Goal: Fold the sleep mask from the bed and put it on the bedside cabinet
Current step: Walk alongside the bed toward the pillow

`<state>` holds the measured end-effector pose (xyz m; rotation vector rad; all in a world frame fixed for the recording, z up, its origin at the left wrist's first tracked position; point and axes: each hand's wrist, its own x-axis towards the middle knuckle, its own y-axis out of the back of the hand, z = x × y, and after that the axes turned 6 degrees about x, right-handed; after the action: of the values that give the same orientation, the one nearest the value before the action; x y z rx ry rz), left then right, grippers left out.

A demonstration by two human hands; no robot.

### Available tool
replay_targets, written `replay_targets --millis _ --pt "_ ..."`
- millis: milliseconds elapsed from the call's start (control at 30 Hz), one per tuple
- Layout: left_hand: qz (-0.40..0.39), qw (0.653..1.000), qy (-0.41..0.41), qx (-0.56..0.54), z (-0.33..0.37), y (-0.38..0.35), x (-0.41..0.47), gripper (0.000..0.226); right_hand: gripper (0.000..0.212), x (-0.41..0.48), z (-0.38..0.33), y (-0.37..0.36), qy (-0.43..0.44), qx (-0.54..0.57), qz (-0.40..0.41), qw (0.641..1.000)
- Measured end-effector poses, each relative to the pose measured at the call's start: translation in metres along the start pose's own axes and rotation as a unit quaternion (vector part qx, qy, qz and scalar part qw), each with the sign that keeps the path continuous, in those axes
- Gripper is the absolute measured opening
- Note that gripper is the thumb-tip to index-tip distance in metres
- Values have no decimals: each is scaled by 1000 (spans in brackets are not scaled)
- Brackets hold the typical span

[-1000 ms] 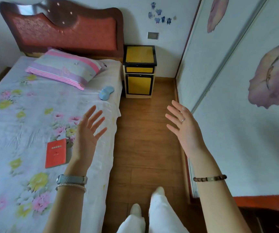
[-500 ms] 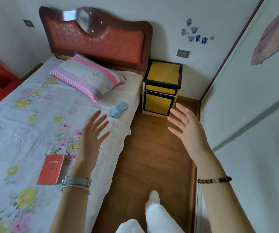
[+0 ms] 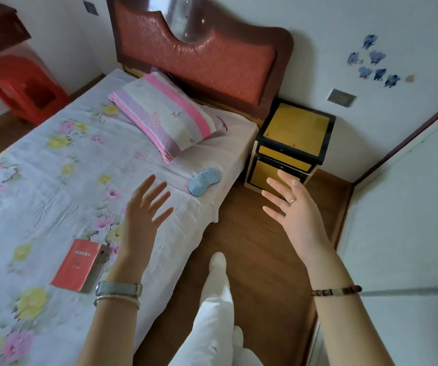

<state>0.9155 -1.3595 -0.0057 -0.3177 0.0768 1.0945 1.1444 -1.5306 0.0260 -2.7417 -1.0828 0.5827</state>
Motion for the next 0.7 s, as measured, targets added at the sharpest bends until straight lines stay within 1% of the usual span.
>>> replay_targets --millis 167,300,367,467,600,700 --pt "-5 1000 6 4 0 -22 75 56 33 86 -8 -11 -20 -20 -9 1000" --pt "19 1000 22 6 8 -36 138 50 39 159 -22 -30 -29 -52 -28 998" --pt "31 999 34 1 10 -38 167 49 39 190 -26 -41 -36 -65 -32 997" --pt "48 997 55 12 8 -40 210 49 42 233 -24 -52 -50 -75 -35 995" --pt "57 994 87 27 -3 -42 254 41 50 279 -16 -61 -86 -81 -35 992" --pt "62 992 104 27 -17 -40 280 47 46 309 -8 -65 -106 -92 -42 989"
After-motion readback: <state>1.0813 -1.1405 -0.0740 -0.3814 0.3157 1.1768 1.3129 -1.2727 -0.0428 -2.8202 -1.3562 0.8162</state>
